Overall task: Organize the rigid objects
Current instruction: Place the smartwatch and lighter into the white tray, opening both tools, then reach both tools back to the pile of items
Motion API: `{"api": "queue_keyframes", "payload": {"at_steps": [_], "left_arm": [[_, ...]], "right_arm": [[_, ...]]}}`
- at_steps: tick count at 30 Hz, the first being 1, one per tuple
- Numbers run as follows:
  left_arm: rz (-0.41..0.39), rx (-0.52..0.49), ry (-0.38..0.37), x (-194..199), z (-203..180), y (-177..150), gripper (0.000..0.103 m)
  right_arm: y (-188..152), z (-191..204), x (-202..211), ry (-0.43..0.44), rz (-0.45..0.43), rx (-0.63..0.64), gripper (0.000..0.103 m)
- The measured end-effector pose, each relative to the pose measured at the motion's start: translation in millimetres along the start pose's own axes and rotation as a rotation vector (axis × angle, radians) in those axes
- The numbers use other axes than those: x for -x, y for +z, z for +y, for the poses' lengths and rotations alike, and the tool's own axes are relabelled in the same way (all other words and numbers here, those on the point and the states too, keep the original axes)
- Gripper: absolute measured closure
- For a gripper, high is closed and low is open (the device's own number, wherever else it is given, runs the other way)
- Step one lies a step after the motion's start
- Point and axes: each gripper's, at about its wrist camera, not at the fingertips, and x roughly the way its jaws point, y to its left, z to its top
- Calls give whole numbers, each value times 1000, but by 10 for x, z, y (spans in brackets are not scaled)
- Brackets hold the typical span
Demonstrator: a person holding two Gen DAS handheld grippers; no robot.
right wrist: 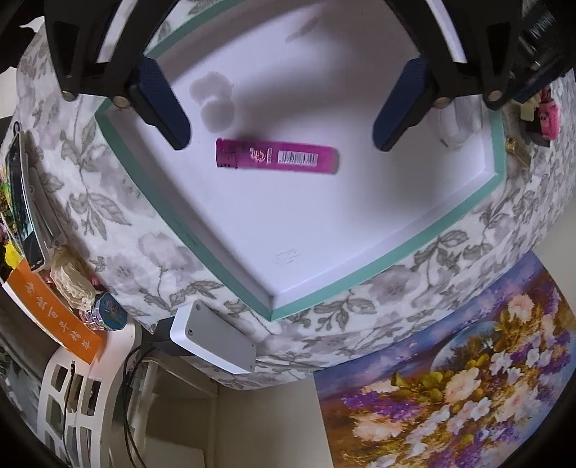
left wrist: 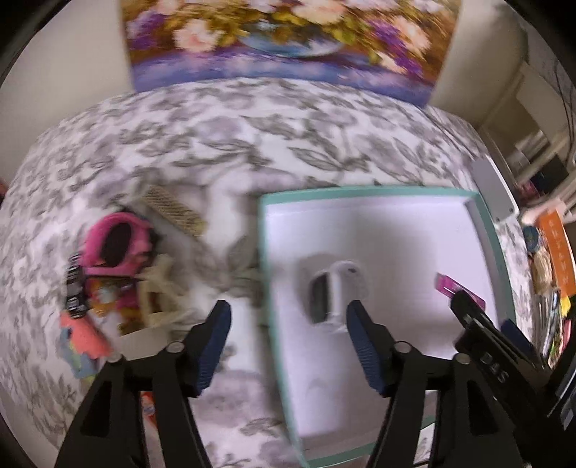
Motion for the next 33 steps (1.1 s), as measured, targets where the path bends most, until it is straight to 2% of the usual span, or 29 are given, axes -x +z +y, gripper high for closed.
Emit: {"api": "queue_keyframes", "payload": {"at_steps": [12, 13, 18, 22, 26, 33], "left_arm": [[-77, 134, 131, 380, 797, -143, 14], [-82, 145, 145, 414, 874, -152, 11], [-107, 222, 191, 602, 1363, -240, 9], [-114, 303, 208, 683, 1786, -295, 9], [-110, 362, 195, 709, 2055, -333, 9], [-77, 380, 192, 627, 2266, -378, 9]], "right_arm": [[-249, 176, 346, 104, 16, 11, 0], [-271, 212, 389, 122, 17, 9, 0], [-370, 509, 566, 180, 18, 57, 0], [-461, 804, 653, 238, 34, 99, 0], [-589, 1074, 699, 290, 68, 124, 0], [-908, 1594, 641, 341, 152, 234, 0]]}}
